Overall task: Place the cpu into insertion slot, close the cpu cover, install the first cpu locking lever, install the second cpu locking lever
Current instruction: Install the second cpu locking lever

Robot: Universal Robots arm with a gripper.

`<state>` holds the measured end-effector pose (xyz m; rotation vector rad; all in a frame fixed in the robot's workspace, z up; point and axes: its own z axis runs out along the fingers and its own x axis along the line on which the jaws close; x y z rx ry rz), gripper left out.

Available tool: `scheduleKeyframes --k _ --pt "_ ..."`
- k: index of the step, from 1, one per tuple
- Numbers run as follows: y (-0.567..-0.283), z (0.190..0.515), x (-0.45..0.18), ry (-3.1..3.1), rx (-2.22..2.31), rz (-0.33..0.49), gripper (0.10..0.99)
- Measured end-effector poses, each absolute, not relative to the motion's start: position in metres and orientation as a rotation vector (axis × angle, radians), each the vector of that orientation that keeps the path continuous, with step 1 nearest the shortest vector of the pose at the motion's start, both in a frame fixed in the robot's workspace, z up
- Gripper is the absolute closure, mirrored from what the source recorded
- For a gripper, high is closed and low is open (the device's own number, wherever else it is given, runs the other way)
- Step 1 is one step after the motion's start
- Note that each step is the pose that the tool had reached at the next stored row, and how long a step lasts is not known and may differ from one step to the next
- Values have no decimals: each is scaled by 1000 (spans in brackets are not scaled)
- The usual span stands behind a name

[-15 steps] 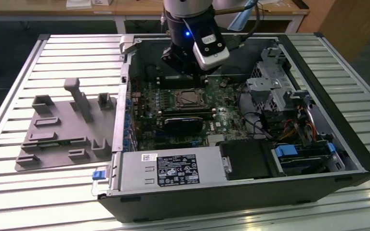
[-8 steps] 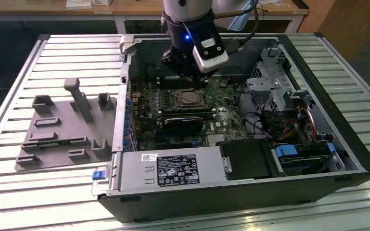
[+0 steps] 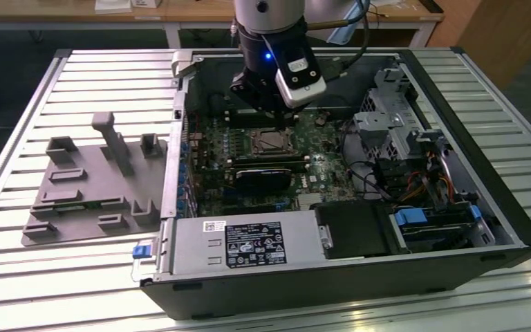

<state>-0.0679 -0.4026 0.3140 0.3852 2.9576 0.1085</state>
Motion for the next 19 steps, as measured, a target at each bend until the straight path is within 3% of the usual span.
scheduleKeyframes --k 19 --pt "-403 306 -68 2959 390 171 984"
